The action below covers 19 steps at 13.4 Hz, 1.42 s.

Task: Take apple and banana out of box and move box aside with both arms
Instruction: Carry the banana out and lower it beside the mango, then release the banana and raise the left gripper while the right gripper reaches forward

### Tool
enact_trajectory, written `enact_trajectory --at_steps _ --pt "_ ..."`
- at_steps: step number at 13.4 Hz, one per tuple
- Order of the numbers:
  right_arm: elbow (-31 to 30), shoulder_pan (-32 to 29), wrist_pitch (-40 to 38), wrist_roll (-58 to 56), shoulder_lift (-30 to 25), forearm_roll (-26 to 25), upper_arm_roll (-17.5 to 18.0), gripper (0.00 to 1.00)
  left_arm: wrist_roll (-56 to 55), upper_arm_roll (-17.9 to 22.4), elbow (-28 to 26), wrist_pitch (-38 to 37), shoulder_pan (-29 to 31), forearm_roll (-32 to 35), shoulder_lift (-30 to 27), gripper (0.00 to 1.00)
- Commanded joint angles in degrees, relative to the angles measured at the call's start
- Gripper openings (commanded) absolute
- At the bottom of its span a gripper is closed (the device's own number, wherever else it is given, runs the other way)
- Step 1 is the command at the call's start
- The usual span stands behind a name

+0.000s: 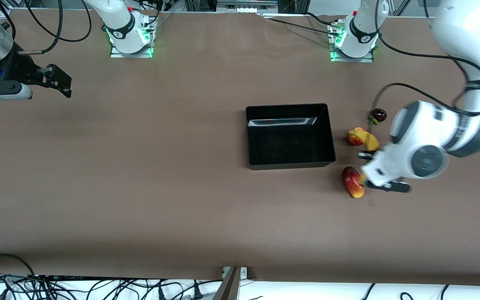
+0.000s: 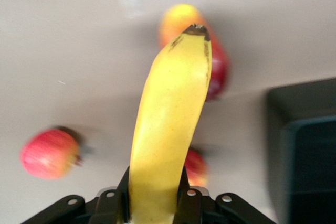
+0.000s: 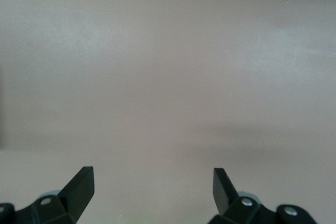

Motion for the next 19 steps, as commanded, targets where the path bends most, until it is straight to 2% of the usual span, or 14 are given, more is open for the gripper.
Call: enact_trajectory --at_steps 1,4,9,11,12,13,14,17,19 --pt "0.8 -0.6 -0.9 0.0 0.2 0.9 0.7 1.00 6.2 -0.9 0.4 4.3 4.3 2.4 2.9 0.05" --pt "0.8 1.4 -0.6 0.0 0.1 0.9 0.6 1.00 10.8 -0.1 -0.5 10.7 7.7 3.1 6.2 0.05" --pt "0.8 4.1 0.4 -0.4 0.2 0.9 0.6 1.00 13.1 0.6 -5.2 19.8 10.3 3.2 8.9 0.06" --pt "0.7 4.9 1.9 -0.4 0.7 0.9 0.6 1.00 14.6 0.7 -5.3 22.4 11.4 3.3 10.6 0.07" --pt "0.7 5.1 3.2 -0.8 1.2 1.2 0.6 1.00 14.6 0.8 -5.4 22.4 11.4 3.2 10.6 0.16" --pt "0.7 5.1 4.7 -0.8 1.6 1.7 0.6 1.00 14.6 0.8 -5.4 22.4 11.4 3.1 10.7 0.65" --pt "0.8 5.1 5.6 -0.9 2.2 1.7 0.6 1.00 14.5 0.7 -5.3 22.5 11.5 3.1 10.8 1.00" --pt "0.7 5.3 5.7 -0.1 2.8 3.2 0.6 1.00 14.1 0.3 -4.9 21.7 11.3 3.1 9.5 1.00" --pt "0.7 5.4 5.7 -1.0 2.7 3.5 0.6 1.00 14.1 -1.3 -4.1 17.4 11.0 2.4 5.3 1.00"
